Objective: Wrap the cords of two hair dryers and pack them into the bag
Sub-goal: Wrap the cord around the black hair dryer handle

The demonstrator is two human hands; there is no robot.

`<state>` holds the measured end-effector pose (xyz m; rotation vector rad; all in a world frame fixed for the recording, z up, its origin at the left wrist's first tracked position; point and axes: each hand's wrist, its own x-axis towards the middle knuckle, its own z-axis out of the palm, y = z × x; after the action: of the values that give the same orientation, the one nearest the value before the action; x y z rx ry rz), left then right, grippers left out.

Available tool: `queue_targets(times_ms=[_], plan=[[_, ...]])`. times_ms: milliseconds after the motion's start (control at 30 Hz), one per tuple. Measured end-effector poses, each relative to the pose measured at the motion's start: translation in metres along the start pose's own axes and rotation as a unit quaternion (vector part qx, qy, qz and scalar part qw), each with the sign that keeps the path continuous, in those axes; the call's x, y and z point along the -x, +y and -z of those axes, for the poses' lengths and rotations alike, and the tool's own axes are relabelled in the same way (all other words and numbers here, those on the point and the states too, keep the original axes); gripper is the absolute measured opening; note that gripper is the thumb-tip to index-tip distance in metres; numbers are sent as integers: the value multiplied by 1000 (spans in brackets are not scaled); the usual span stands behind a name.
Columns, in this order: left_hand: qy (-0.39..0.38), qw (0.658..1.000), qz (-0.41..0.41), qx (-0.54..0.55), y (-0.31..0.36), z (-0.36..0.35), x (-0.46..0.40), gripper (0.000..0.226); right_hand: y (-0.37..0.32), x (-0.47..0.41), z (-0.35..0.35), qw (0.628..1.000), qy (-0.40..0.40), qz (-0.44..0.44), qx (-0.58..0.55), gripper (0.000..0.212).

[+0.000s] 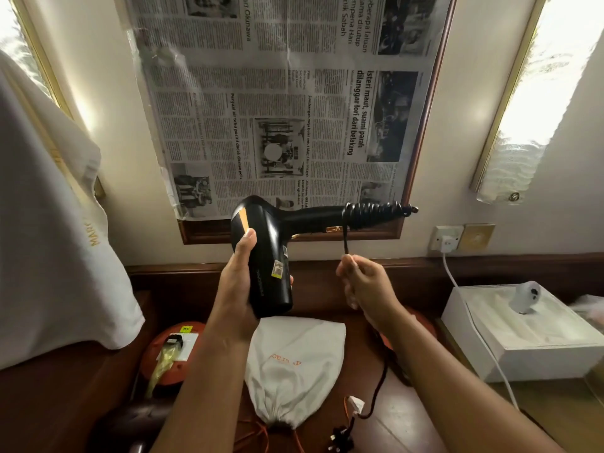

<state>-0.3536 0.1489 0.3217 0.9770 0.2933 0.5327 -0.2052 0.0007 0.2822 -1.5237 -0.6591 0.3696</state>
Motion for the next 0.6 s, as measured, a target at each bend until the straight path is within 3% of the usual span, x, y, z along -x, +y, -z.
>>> queue_targets(times_ms=[167, 333, 433, 533, 600], plan=[[-2, 1000, 3, -17, 7, 0, 2, 55, -12, -17, 26, 994, 28, 3, 110, 48], [-3, 999, 10, -41, 7, 2, 0, 61, -27, -40, 45, 987, -9, -18, 161, 28], [-13, 998, 17, -64, 9, 4, -2, 65, -44, -47, 58, 965, 15, -70, 252, 31], [-29, 996, 28, -74, 12, 4, -2, 60, -67, -49, 70, 944, -28, 30, 327, 34], [-28, 996, 26, -84, 14, 3, -3, 61, -82, -59, 75, 924, -44, 60, 376, 22]])
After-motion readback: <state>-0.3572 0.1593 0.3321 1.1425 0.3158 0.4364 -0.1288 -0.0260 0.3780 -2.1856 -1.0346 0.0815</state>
